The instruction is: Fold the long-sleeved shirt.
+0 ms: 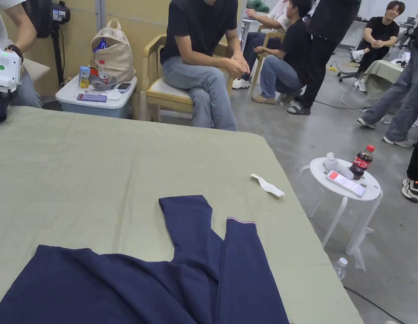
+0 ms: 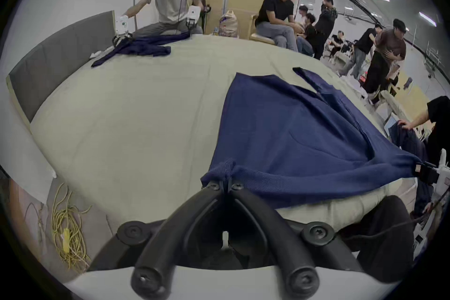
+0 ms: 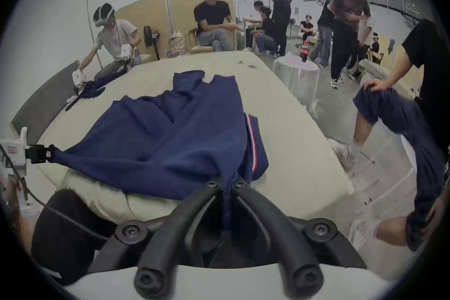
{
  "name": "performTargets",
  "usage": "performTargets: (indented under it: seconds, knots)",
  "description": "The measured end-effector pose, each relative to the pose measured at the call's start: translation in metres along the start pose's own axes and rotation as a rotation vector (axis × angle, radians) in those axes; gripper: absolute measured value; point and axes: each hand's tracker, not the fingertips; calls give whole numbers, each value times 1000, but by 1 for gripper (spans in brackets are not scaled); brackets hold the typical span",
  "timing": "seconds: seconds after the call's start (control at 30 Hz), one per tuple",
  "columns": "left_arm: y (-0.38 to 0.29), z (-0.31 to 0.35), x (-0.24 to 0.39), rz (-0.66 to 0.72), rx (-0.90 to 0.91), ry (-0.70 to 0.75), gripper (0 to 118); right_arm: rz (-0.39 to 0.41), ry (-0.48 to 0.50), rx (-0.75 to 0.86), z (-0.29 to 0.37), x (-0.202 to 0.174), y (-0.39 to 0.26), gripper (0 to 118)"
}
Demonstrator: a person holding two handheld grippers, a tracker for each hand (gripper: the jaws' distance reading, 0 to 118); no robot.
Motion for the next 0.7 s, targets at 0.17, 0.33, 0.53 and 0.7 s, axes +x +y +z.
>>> performTargets:
  seconds: [0.17, 0.33, 0.53, 0.7]
  knots:
    - [-10, 1, 0, -7, -25, 31, 23, 68, -21, -76, 0, -3, 1, 29]
    - [20, 35, 10, -1, 123, 1, 54, 13, -53, 84, 29, 1, 37, 64]
    - [93, 65, 49, -24, 338, -88, 33, 3, 83, 353, 33, -18, 115, 60]
    - [124, 53, 81, -41, 353, -2, 0, 70, 76, 397, 1, -52, 141, 1]
